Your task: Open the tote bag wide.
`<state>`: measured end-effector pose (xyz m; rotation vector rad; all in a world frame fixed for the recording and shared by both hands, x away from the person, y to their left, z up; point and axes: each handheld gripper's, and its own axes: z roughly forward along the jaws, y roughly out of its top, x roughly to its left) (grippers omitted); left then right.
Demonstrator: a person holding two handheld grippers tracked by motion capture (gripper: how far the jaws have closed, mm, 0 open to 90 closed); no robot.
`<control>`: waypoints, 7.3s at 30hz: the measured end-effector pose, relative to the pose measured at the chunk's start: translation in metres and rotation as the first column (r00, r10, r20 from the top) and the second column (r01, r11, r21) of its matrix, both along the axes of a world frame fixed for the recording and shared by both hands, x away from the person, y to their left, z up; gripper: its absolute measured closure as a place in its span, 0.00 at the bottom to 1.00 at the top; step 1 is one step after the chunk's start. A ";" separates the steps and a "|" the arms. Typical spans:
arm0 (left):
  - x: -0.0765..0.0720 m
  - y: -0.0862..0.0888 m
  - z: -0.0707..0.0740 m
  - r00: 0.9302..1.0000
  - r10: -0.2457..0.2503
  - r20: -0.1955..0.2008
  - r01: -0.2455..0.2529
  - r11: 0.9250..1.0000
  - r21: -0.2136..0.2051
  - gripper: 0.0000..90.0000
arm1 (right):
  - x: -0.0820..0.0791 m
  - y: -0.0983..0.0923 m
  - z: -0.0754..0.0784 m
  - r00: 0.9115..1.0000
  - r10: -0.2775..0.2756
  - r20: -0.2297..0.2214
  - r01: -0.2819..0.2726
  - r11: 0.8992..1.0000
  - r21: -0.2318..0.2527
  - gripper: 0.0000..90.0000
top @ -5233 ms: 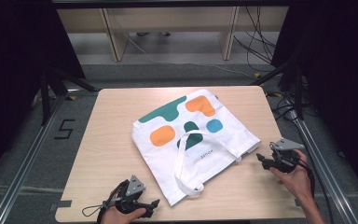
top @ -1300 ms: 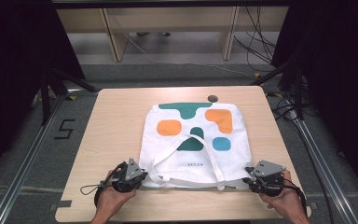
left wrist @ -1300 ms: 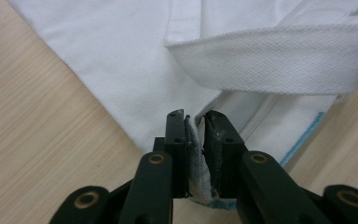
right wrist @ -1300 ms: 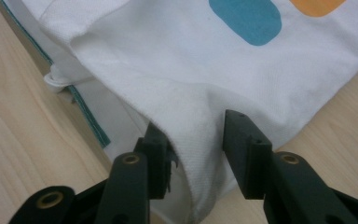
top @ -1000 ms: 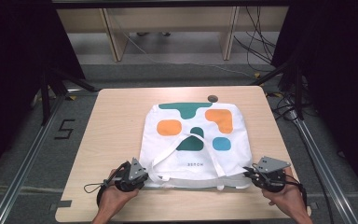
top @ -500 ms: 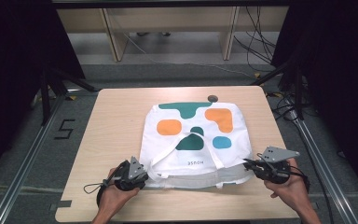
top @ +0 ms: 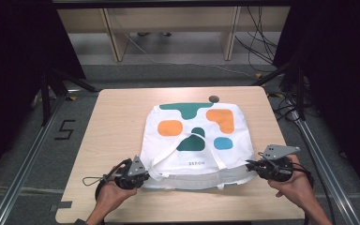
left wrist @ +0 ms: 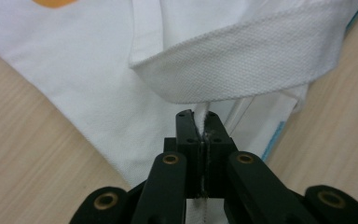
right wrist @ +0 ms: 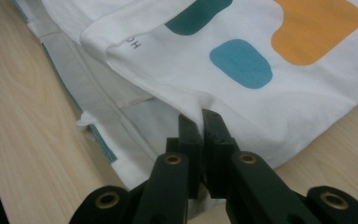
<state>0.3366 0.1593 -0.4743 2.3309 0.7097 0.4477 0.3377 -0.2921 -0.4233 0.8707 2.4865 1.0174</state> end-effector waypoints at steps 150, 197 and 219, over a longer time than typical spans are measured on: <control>0.117 -0.031 0.005 0.937 -0.032 -0.349 0.035 0.999 0.001 0.95 | 0.092 0.012 -0.028 0.955 0.034 -0.294 -0.079 0.987 -0.142 0.99; 0.021 -0.066 0.072 0.937 -0.307 -0.167 0.302 0.952 -0.053 0.89 | 0.015 0.061 0.026 0.920 0.310 -0.239 -0.341 0.935 -0.101 0.98; 0.004 -0.085 0.049 0.918 -0.345 -0.194 0.345 0.938 -0.035 0.90 | -0.001 0.095 0.029 0.885 0.390 -0.254 -0.424 0.901 -0.094 0.68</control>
